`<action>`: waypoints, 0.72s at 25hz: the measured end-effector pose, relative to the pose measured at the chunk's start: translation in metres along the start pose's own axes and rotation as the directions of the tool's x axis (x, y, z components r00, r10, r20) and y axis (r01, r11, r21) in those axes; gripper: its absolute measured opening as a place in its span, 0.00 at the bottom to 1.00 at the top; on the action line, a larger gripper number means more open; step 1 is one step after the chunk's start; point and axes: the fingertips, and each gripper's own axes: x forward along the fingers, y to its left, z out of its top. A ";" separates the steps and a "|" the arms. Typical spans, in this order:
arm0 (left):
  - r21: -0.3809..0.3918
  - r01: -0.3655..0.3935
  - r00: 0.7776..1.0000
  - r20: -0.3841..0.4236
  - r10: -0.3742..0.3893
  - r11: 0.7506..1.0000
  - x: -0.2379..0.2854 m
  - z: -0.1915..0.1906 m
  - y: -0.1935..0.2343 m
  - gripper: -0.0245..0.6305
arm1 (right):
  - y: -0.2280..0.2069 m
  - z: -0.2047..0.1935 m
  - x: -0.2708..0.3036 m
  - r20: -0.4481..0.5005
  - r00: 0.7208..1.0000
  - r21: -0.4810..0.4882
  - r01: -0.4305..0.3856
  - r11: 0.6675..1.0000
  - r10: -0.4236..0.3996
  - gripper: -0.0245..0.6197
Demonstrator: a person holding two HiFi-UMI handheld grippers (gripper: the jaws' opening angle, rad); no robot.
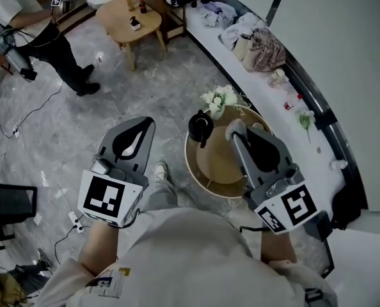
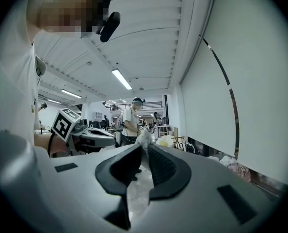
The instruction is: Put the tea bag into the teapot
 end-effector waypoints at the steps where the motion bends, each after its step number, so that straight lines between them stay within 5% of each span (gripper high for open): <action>1: 0.011 0.013 1.000 0.003 -0.013 1.000 0.006 0.001 0.012 0.05 | -0.001 0.002 0.012 -0.003 1.000 0.003 0.011 1.000 -0.011 0.11; 18: 0.041 0.275 0.960 0.043 -0.277 0.961 0.087 -0.001 0.142 0.05 | -0.014 0.023 0.160 -0.061 0.973 -0.018 0.220 0.975 -0.221 0.11</action>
